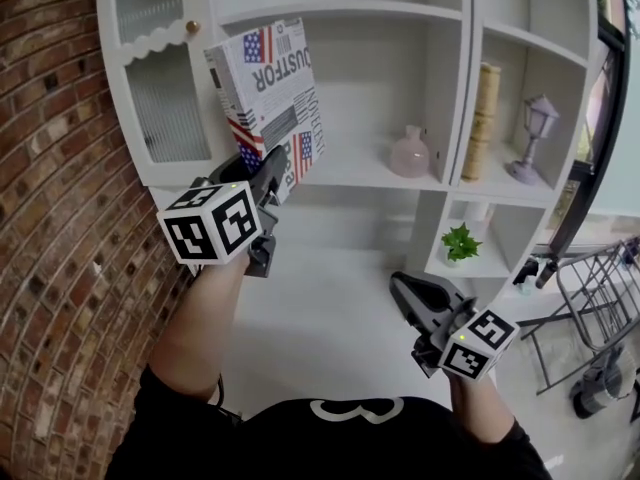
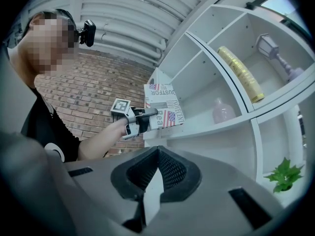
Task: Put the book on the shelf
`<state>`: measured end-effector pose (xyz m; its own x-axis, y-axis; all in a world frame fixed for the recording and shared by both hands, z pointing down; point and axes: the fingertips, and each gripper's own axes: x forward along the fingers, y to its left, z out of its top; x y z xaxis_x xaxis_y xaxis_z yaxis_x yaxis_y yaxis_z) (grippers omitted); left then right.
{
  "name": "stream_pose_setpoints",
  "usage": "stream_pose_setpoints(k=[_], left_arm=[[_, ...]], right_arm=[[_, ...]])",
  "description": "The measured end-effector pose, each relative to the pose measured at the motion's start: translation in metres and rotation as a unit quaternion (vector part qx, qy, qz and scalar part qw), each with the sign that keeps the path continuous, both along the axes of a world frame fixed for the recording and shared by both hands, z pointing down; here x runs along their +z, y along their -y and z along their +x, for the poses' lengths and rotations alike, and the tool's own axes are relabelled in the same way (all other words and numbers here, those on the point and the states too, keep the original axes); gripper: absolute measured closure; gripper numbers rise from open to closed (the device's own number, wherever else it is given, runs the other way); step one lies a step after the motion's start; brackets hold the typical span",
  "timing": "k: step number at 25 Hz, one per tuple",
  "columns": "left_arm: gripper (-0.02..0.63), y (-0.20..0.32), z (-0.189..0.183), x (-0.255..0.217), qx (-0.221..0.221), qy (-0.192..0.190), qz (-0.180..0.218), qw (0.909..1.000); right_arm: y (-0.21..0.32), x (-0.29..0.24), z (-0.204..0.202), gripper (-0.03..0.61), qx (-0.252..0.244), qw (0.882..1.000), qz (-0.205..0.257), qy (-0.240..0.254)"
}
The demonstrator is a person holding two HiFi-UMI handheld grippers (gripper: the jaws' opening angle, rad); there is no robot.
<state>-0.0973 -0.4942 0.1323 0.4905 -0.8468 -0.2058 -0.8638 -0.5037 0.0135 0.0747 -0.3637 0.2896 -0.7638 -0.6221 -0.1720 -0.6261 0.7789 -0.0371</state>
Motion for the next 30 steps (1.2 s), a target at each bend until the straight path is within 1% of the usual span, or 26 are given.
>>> stream_pose_setpoints(k=[9,14,22,30], left_arm=[[0.463,0.053,-0.003,0.006,-0.053,0.025,-0.019,0.9981],[0.463,0.077,-0.001,0.014,-0.065,0.027,-0.039,0.9967],[0.463,0.113,-0.003,0.012,-0.100,0.034,-0.072,0.9918],[0.460,0.130,0.000,0.024,-0.118,0.034,-0.099,0.9875]], right_arm=[[0.002,-0.002,0.008,0.569,0.002,1.000,0.006,-0.005],[0.007,-0.001,0.017,0.569,0.008,1.000,0.005,-0.004],[0.019,0.007,0.026,0.569,0.013,1.000,-0.007,-0.002],[0.027,0.013,0.026,0.569,0.009,1.000,-0.016,0.001]])
